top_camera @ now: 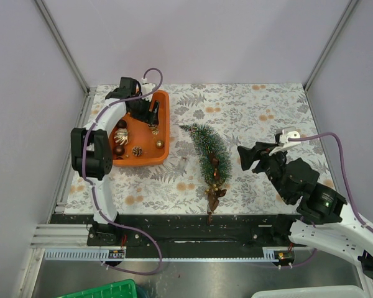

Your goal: Decorate the small christmas tree

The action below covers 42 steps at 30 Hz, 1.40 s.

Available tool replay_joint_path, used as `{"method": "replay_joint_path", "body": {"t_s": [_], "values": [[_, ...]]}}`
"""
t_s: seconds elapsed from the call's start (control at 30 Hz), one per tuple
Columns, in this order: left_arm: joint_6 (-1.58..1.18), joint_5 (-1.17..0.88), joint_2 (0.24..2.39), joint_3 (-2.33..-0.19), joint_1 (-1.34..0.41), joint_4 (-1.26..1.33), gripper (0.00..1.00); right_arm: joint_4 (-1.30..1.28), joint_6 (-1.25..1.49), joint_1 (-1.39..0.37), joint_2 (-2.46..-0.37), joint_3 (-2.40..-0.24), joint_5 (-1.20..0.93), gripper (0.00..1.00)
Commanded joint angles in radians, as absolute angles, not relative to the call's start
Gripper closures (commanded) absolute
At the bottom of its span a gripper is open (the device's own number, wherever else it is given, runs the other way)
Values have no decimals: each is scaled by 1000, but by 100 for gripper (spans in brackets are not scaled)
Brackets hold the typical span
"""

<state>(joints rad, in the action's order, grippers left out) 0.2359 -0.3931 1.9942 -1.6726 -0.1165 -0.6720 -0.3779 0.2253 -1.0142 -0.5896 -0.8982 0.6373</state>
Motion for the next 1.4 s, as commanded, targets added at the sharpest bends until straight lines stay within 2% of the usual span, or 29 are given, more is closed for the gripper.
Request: {"method": "replay_joint_path", "body": {"t_s": [0.0, 0.5, 0.97, 1.17, 1.37], "values": [[262, -411, 2052, -1758, -117, -638, 24, -321, 213, -1009, -609, -890, 650, 27], [273, -368, 2146, -1798, -126, -646, 29, -308, 210, -1009, -626, -877, 649, 27], [245, -310, 2194, -1844, -160, -670, 42, -313, 224, -1009, -586, -850, 644, 27], [242, -308, 2204, -1853, -161, -675, 43, -314, 227, -1009, -578, -842, 647, 28], [236, -307, 2209, -1852, -163, -673, 51, -313, 224, -1009, -581, -845, 650, 29]]}}
